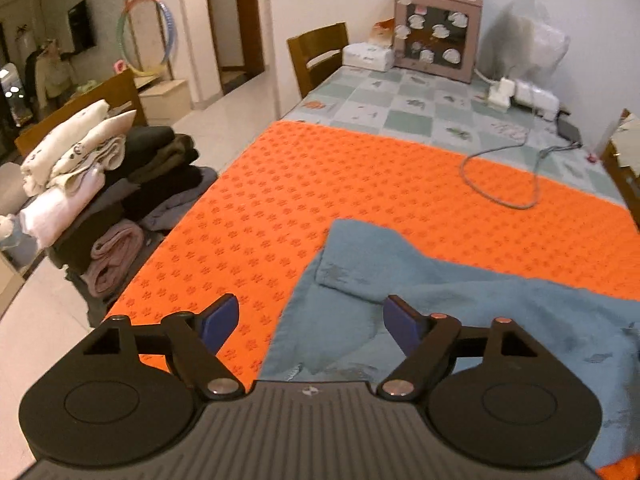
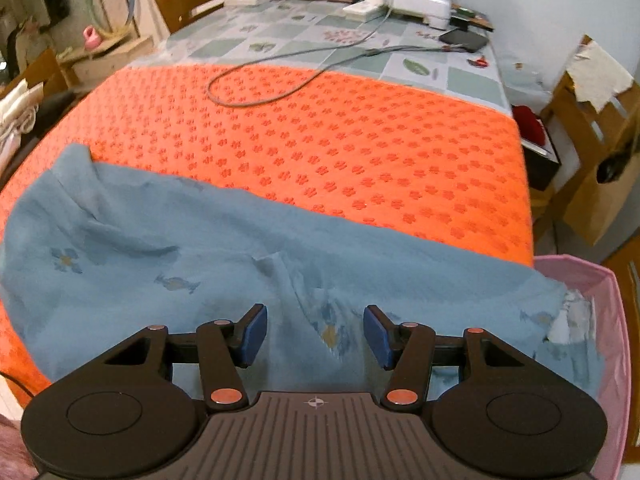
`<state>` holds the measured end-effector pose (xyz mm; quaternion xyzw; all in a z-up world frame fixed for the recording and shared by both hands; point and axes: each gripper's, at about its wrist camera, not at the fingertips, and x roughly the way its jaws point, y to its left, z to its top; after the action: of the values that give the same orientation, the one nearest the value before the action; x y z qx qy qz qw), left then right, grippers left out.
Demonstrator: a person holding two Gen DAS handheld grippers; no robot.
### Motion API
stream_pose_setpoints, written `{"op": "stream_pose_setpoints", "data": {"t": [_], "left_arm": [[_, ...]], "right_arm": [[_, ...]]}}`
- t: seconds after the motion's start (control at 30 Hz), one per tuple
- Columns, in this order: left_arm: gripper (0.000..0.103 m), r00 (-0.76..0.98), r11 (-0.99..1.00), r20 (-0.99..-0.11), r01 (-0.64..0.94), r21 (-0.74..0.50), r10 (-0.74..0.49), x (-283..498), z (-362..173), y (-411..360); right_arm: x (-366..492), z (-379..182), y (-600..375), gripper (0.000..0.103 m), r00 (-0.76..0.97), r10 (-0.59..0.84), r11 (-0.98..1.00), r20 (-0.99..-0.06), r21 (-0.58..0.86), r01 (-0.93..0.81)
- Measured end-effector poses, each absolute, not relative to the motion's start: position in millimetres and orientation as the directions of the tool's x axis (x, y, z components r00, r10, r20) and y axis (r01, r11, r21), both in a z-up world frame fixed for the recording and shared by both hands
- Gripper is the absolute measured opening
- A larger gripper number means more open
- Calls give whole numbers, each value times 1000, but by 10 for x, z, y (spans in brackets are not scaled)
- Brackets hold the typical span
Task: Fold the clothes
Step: 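Grasp the garment edge with the left gripper while the right gripper grasps another edge, then pull the garment edges apart with both grippers to spread it on the mat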
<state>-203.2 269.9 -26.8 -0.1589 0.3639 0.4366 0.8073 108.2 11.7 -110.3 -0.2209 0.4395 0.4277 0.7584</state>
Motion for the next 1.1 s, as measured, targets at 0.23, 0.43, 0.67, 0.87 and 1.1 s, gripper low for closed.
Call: {"op": "stream_pose_setpoints", "data": {"t": [0.23,0.43,0.67,0.87,1.1], "left_arm": [[88,420,634,-736,-773,16,531,-1921,-253,2710],[89,462,683,-739,-731,-3,491,-1795,-289,2845],[89,536,795,-740,-607,-4,406,-1440,-364,2964],[89,595,894,-741,-448,16,311,-1072,-444,2907],[89,638,965,-740,-258,54,211,-725,-538,2611]], "right_arm": [[1060,-1224,261,12,225,435,491,-872,21,-871],[817,-884,65,5,275,481,521,-832,19,-853],[225,-367,-442,4,386,518,625,-763,30,-780],[-501,-234,-818,4,454,474,719,-755,33,-694],[-1079,-601,-1138,5,455,381,822,-805,69,-566]]}}
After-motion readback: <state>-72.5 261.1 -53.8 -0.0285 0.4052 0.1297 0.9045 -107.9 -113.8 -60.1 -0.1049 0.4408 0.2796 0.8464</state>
